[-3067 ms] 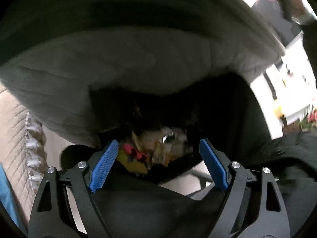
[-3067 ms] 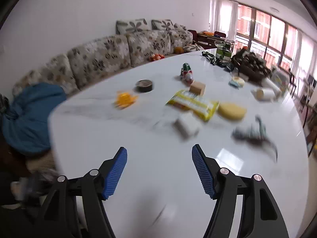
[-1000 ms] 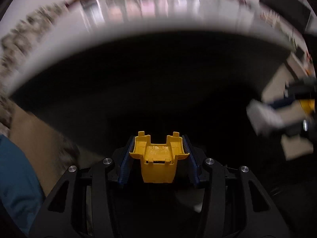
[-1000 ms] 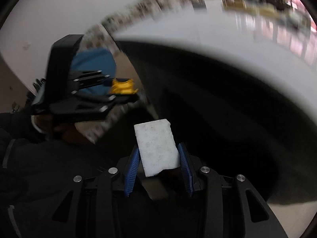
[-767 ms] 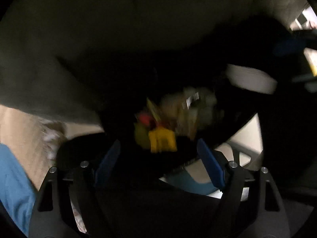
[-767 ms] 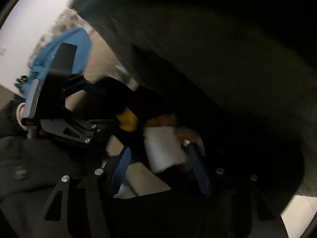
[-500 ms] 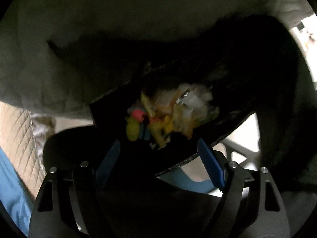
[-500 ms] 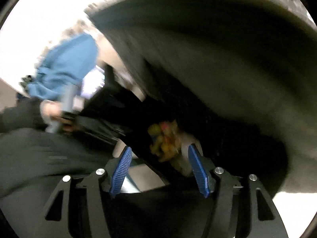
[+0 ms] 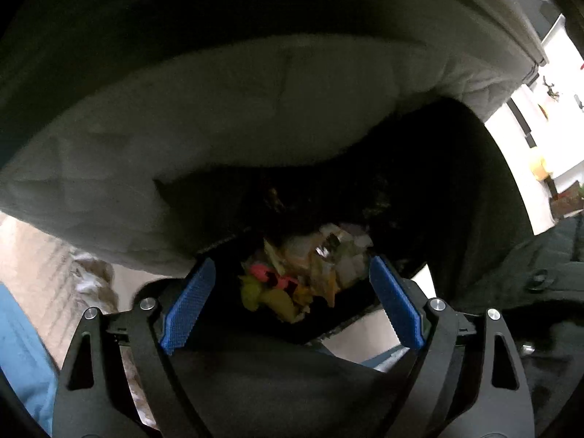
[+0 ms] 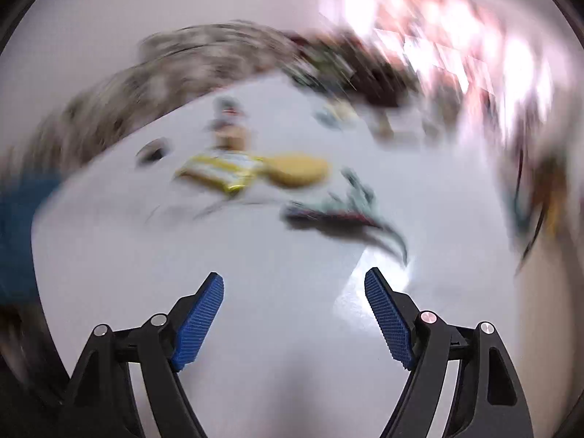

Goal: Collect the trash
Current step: 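Grasp the green dinosaur toy with the right gripper while the left grasps the yellow sponge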

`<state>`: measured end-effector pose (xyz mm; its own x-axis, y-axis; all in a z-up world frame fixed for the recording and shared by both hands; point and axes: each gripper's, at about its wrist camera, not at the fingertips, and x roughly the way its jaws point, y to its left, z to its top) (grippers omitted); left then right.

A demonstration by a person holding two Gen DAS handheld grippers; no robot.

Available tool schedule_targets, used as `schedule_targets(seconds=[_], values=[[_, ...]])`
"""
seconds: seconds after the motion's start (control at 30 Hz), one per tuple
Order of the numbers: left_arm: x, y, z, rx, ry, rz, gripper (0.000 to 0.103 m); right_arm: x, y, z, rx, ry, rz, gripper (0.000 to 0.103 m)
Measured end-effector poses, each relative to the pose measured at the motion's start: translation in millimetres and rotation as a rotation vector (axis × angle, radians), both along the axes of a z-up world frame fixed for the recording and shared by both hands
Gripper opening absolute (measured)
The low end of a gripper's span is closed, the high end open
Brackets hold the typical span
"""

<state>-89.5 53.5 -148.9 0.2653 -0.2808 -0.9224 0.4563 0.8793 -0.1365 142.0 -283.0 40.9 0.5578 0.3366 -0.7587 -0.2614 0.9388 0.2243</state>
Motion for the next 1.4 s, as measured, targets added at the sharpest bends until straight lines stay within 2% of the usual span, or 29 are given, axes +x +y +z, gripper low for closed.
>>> schedule_targets(seconds=[0.03,0.1,0.2,0.23,0.27,0.3,0.33,0.37,0.4,0.43,0.5,0.57,0.63,0.67,0.7,0.77,0.83,0.9,0.97,1.0,1.1,1.17,1.27,1.33,1.4], values=[[-0.3,1.0,4.2,0.001,-0.013,0.009,0.084,15.4,-11.8,-8.5,0.115,0.043,-0.074,0.078],[-1.2,3.8,14.2,-0.012,-0.037,0.029,0.084,33.2,-21.2,-19.5,0.229,0.075,-0.190,0.078],[1.7,6.6,20.1,-0.014,-0.078,0.045,0.084,59.3,-31.1,-41.6,0.356,0.121,-0.354,0.078],[2.8,7.6,22.0,-0.008,-0.091,0.048,0.084,66.1,-32.8,-47.3,0.398,0.100,-0.401,0.080],[4.6,9.7,23.9,-0.008,-0.097,0.050,0.084,72.2,-31.8,-46.3,0.383,0.078,-0.434,0.082],[5.5,11.8,25.3,-0.010,-0.097,0.053,0.084,84.9,-23.3,-44.9,0.304,0.044,-0.462,0.083],[6.3,14.0,26.9,-0.011,-0.099,0.060,0.084,94.0,-12.9,-45.7,0.253,0.031,-0.458,0.082],[6.8,17.2,30.0,-0.011,-0.104,0.071,0.084,108.4,2.1,-45.6,0.132,0.015,-0.422,0.080],[6.5,20.7,34.3,-0.017,-0.107,0.084,0.084,117.0,12.7,-45.4,0.044,0.007,-0.380,0.057],[6.3,22.6,37.0,-0.024,-0.110,0.093,0.084,124.8,25.5,-47.2,-0.032,-0.008,-0.307,0.045],[4.6,29.9,54.4,-0.082,-0.122,0.125,0.084,129.4,29.6,-42.7,-0.096,-0.004,-0.221,0.044],[3.9,33.5,81.8,-0.162,-0.149,0.132,0.084,121.9,27.2,-41.4,-0.082,0.011,-0.146,0.043],[10.8,32.0,123.0,-0.198,-0.230,0.102,0.084,101.7,20.9,-37.8,-0.092,0.008,-0.076,0.042],[17.7,31.5,136.8,-0.190,-0.267,0.084,0.084,92.6,17.7,-36.7,-0.070,0.006,-0.046,0.041],[32.5,29.6,154.5,-0.167,-0.324,0.055,0.089,80.9,14.4,-36.0,-0.048,0.003,-0.021,0.041],[63.7,5.3,178.3,-0.108,-0.411,0.004,0.092,50.2,7.1,-28.0,-0.015,0.000,0.008,0.041],[110.0,-27.2,189.6,-0.045,-0.485,-0.051,0.092,24.1,-7.5,-23.4,0.030,-0.012,0.024,0.041],[159.7,-54.3,187.3,0.004,-0.523,-0.067,0.092,2.8,-20.6,-17.3,0.079,-0.016,0.023,0.041],[218.8,-71.5,178.5,0.024,-0.478,-0.018,0.092,-18.2,-31.7,-10.9,0.094,-0.036,0.016,0.041],[254.0,-77.7,171.6,0.016,-0.433,0.050,0.092,-30.4,-37.5,-7.8,0.099,-0.045,0.016,0.041],[318.0,-81.9,164.5,-0.089,-0.317,0.156,0.092,-58.2,-50.7,-1.3,0.100,-0.060,0.014,0.041],[337.8,-93.7,165.5,-0.133,-0.283,0.174,0.092,-66.9,-56.2,0.2,0.104,-0.059,0.018,0.041],[351.7,-107.0,161.5,-0.157,-0.250,0.215,0.092,-73.7,-59.0,1.8,0.110,-0.069,0.026,0.039],[355.8,-117.5,157.8,-0.126,-0.247,0.246,0.092,-74.3,-59.8,2.4,0.119,-0.077,0.031,0.036],[355.6,-125.4,158.7,-0.076,-0.281,0.281,0.092,-72.0,-60.3,2.6,0.135,-0.081,0.038,0.036]])
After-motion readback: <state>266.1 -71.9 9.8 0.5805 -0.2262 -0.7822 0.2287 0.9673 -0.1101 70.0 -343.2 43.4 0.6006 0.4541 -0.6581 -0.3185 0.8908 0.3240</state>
